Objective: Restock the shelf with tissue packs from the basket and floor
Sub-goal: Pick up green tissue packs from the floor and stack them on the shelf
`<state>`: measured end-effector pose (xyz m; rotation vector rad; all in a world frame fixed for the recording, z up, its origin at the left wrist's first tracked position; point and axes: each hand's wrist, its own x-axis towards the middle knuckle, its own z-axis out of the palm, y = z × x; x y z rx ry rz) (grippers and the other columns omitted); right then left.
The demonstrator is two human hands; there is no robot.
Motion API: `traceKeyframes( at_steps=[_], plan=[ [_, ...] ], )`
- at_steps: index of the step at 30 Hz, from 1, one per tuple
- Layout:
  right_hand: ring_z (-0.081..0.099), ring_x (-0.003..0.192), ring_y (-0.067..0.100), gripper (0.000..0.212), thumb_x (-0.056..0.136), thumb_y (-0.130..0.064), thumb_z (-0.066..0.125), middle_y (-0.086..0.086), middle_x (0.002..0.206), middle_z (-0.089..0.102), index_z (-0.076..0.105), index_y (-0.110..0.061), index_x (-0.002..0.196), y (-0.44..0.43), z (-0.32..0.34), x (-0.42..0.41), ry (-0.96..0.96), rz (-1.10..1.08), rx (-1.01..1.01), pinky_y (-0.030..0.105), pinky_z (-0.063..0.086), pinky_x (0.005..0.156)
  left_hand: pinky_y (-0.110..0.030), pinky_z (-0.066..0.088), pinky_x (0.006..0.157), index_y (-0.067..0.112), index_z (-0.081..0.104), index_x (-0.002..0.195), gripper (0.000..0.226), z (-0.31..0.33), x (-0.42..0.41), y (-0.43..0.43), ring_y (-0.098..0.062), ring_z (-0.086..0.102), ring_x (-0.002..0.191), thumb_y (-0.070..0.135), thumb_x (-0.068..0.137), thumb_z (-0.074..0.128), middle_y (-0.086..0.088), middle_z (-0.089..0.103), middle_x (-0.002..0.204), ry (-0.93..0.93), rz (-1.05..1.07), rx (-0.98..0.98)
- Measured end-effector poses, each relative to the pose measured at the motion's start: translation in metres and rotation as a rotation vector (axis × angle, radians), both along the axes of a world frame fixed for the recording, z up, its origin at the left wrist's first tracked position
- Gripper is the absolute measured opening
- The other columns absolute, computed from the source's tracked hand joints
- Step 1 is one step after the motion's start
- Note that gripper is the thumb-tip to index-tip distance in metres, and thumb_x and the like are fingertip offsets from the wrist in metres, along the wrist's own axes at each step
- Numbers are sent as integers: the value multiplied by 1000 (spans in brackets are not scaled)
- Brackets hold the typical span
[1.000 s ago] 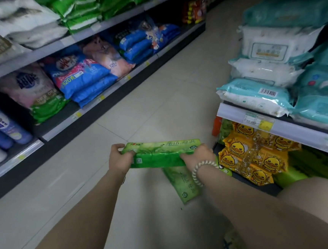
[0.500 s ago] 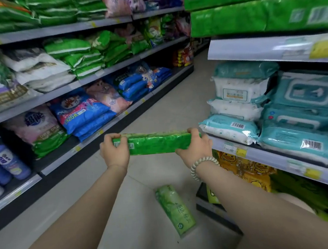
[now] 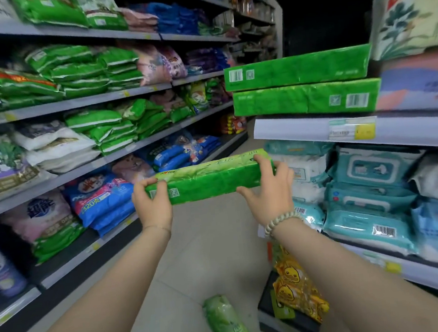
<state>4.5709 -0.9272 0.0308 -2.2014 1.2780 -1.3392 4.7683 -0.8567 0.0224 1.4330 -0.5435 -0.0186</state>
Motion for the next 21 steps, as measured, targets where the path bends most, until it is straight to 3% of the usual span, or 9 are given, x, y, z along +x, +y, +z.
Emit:
traceKeyframes(
  at_steps=[7,11,12,14,16,18,21],
  plan=[
    [32,112,27,65,77,-39,73,14,120,38,46,-16,132,-2,32,-13,-41,2,-181,35,35,90,-42,45,95,34,55,80,7,41,-1,-6,-27,56,103,31,81,61,-16,58,114,-46,-5,-84],
    [31,112,25,63,77,-40,74,11,118,37,48,-17,129,0,35,-16,-68,15,-178,33,36,89,-42,47,91,33,54,76,7,55,-3,-4,-30,55,100,29,77,60,-21,56,115,-20,-8,-91],
    [31,113,25,63,76,-41,74,11,118,38,48,-17,129,2,37,-17,-76,14,-185,33,36,89,-36,50,87,30,54,77,5,59,-4,-3,-29,54,99,28,79,59,-21,55,116,-21,-7,-102],
    [32,115,26,65,76,-41,74,12,118,38,48,-15,130,5,40,-17,-86,20,-202,31,35,88,-11,46,64,19,54,85,3,64,-4,-3,-28,51,99,19,85,58,-16,52,115,-32,21,-126],
    [33,115,27,66,76,-41,74,13,118,39,48,-13,131,9,45,-16,-90,31,-241,32,36,90,-8,42,50,14,53,88,3,70,-5,-2,-27,48,96,13,89,55,-12,47,111,-31,47,-161],
    [34,113,27,66,76,-41,74,14,116,40,49,-12,130,10,52,-16,-93,36,-295,32,36,91,-14,45,54,21,52,80,12,76,-5,-1,-28,49,96,14,88,55,-12,49,110,-39,63,-193],
    [35,110,27,64,75,-40,76,16,114,42,52,-12,127,10,65,-22,-107,8,-393,34,37,88,-19,45,74,30,47,73,22,85,-8,-5,-26,49,97,15,87,55,-9,52,107,-47,55,-236]
  ],
)
